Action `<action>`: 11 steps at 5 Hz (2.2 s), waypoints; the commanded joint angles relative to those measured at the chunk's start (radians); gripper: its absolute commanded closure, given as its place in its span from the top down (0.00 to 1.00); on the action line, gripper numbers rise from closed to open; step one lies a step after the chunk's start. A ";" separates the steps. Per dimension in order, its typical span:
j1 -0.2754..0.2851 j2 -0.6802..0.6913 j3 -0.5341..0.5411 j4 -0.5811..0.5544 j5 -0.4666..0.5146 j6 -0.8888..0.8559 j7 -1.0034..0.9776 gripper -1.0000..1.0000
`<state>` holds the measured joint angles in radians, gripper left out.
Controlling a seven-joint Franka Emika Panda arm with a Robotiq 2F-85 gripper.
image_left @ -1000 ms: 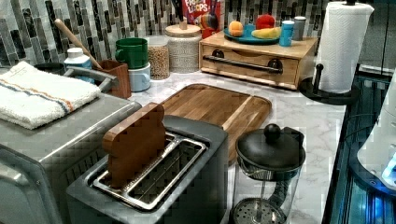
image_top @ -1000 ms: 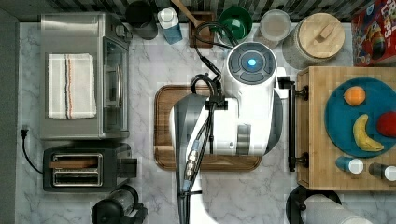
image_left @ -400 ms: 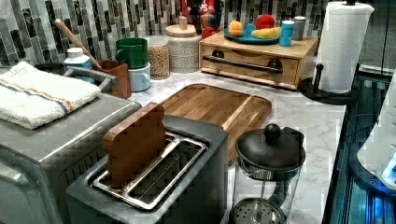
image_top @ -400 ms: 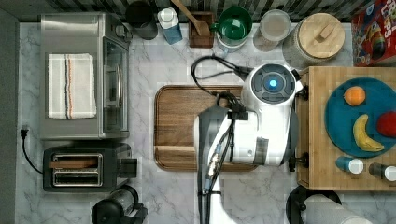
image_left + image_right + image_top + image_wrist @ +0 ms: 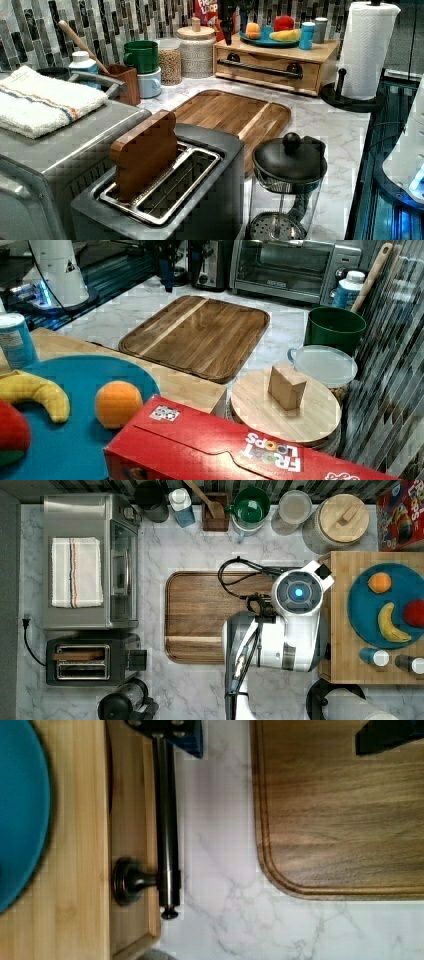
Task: Open the drawer.
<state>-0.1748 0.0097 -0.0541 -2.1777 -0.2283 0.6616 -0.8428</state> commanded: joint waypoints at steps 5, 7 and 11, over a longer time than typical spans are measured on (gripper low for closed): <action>-0.058 0.131 -0.076 -0.075 0.021 0.319 -0.223 1.00; -0.076 0.186 -0.099 -0.088 -0.013 0.421 -0.218 1.00; -0.068 0.270 -0.096 -0.068 -0.024 0.514 -0.155 1.00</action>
<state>-0.2520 0.2458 -0.1504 -2.2812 -0.2590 1.1113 -1.0352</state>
